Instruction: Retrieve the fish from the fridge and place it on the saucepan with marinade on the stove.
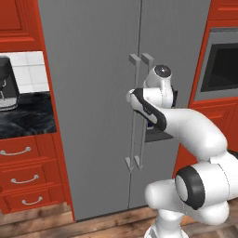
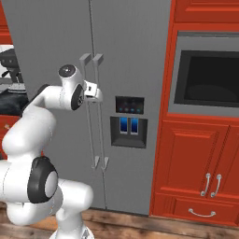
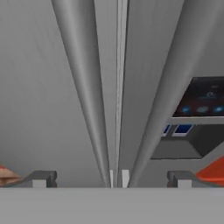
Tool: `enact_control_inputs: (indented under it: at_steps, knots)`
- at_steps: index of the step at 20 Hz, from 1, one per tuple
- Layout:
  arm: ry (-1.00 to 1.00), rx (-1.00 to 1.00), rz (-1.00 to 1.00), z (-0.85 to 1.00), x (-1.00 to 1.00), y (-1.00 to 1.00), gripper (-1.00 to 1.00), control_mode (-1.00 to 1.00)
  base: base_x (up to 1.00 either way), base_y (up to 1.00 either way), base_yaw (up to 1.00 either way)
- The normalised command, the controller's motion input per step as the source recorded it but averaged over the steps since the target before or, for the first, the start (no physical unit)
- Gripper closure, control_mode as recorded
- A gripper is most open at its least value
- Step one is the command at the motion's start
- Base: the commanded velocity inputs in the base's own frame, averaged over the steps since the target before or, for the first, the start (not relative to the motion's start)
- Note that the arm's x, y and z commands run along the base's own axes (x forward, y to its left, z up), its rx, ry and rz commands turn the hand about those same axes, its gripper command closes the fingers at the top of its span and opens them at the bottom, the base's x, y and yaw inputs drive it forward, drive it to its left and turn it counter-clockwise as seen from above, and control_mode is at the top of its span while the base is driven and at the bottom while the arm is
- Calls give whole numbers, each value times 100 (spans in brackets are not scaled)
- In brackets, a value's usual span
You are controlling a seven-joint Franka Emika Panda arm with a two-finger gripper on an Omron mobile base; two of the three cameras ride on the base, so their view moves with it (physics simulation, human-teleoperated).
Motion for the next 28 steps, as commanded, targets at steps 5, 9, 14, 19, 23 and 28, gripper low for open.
enact_control_inputs:
  at_steps: [5, 9, 14, 19, 23, 28]
  knots:
    - [0, 0, 0, -8, 58, 2, -100, -100, 0, 0, 0]
    - [0, 0, 0, -19, 52, 21, -100, -100, 0, 0, 0]
    - [0, 0, 0, -24, 38, 28, -100, -100, 0, 0, 0]
    - [-5, 0, 6, -30, -14, 3, -100, -100, 0, 0, 0]
    - [-3, -1, 9, -19, -22, 0, -100, -100, 0, 0, 0]
    - [-18, 0, 8, -25, -8, 0, -100, -100, 0, 0, 0]
